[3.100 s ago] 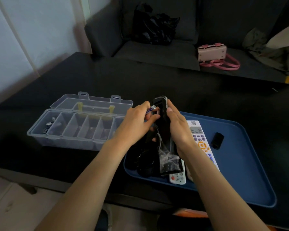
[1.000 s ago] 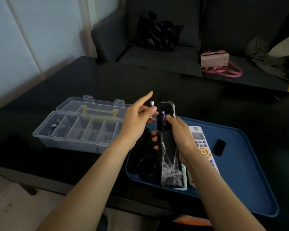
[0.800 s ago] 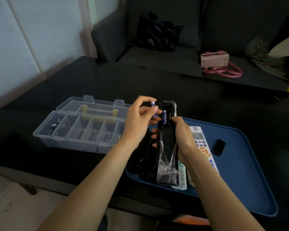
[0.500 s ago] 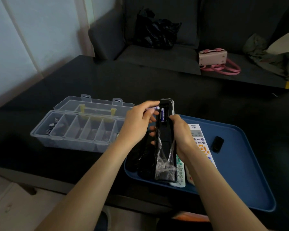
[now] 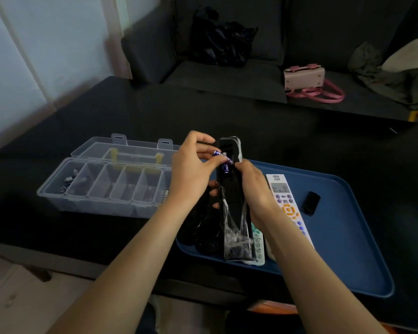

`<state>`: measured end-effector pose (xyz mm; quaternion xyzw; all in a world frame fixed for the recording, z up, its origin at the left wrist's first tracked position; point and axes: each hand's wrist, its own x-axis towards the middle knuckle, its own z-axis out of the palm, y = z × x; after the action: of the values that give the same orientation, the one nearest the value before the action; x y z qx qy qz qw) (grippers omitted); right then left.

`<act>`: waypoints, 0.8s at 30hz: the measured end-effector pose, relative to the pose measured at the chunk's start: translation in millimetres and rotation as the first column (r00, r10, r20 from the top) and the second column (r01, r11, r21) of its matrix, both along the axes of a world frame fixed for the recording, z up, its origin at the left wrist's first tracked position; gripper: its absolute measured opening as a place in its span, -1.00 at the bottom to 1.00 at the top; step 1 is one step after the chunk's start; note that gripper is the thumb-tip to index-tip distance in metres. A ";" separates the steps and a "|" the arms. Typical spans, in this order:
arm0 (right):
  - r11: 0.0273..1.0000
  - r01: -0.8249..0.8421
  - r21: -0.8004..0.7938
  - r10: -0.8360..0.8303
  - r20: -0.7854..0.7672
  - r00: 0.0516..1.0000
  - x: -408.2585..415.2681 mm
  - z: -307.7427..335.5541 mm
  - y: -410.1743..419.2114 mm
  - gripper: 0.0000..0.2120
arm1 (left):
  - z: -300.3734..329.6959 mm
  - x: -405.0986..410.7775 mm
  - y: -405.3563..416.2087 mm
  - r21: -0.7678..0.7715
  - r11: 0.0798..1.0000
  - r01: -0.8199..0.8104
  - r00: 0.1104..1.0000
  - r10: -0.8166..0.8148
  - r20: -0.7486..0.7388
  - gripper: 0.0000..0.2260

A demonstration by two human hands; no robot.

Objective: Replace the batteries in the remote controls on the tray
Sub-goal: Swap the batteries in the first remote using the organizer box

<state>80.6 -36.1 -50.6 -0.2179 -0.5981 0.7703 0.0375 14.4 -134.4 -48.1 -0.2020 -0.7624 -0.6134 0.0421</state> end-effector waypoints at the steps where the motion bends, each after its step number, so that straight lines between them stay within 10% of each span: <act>1: 1.000 -0.006 0.007 0.006 -0.003 1.000 0.0 0.7 -0.5 -0.70 | -0.4 -0.5 0.3 0.070 0.998 0.006 0.999 -0.009 0.054 -0.75; 24: 0.995 0.100 0.006 -0.099 -0.021 0.995 27.2 9.2 9.0 -0.75 | -19.0 19.2 24.1 -0.206 0.977 -0.056 0.912 -0.034 -0.410 -0.72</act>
<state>107.8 -27.2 -41.3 -0.2392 -0.5889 0.7676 0.0829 33.6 -110.3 -67.1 -0.3253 -0.7989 -0.4717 0.1831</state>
